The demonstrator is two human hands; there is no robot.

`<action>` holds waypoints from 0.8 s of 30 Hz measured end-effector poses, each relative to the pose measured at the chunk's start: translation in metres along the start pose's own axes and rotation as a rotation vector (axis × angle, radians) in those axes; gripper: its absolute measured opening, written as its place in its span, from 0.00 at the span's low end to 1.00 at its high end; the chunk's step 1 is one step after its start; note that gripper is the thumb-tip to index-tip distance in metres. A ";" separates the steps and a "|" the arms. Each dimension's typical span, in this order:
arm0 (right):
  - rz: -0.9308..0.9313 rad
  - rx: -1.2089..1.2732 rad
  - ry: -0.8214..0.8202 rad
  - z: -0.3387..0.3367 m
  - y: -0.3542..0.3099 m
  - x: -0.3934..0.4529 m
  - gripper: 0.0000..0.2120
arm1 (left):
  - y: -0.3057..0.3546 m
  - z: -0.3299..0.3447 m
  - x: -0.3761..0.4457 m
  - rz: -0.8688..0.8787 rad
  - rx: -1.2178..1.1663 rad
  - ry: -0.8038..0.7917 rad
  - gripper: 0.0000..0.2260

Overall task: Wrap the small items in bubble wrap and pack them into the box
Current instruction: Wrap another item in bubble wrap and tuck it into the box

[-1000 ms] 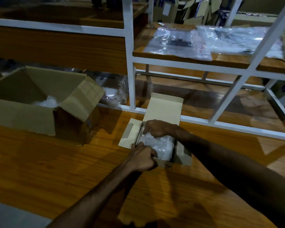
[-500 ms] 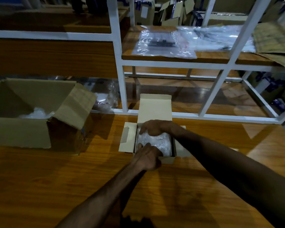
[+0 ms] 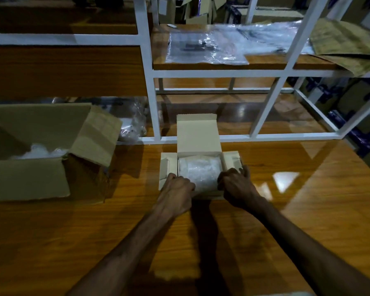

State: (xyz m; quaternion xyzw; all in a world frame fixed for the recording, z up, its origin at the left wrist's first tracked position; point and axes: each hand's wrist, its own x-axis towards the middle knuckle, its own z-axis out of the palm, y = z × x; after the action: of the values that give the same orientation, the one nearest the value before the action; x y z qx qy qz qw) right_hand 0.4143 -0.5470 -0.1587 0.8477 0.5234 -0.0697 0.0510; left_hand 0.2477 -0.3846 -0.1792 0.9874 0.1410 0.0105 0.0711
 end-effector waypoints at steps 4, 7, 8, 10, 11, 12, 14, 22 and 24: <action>-0.024 0.014 0.003 0.007 0.004 -0.010 0.14 | 0.007 -0.002 0.006 -0.061 0.035 -0.013 0.07; -0.064 0.011 0.020 0.011 0.008 -0.012 0.12 | 0.012 -0.005 0.005 -0.084 0.023 -0.059 0.12; -0.068 0.018 0.027 0.010 0.009 -0.012 0.11 | 0.013 -0.008 0.004 -0.089 0.004 -0.077 0.12; -0.058 0.033 0.044 0.009 0.009 -0.011 0.10 | 0.013 -0.016 -0.002 -0.095 -0.042 -0.108 0.12; -0.049 0.042 0.045 0.008 0.009 -0.012 0.11 | 0.012 -0.018 -0.007 -0.097 -0.059 -0.117 0.14; -0.040 0.049 0.052 0.008 0.008 -0.014 0.12 | 0.012 -0.020 -0.013 -0.108 -0.077 -0.113 0.16; -0.017 0.080 0.077 0.008 0.004 -0.020 0.15 | 0.014 -0.021 -0.027 -0.142 -0.148 -0.050 0.18; 0.128 0.476 0.320 0.013 -0.038 -0.046 0.19 | 0.024 -0.027 -0.097 -0.273 -0.401 0.209 0.15; 0.121 0.625 0.325 0.014 -0.056 -0.047 0.18 | 0.021 -0.035 -0.113 -0.309 -0.486 0.228 0.14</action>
State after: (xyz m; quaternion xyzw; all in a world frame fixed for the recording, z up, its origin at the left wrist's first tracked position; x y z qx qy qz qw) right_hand 0.3421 -0.5652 -0.1653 0.8519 0.4268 -0.0875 -0.2906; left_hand 0.1436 -0.4318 -0.1416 0.9009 0.2899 0.1434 0.2895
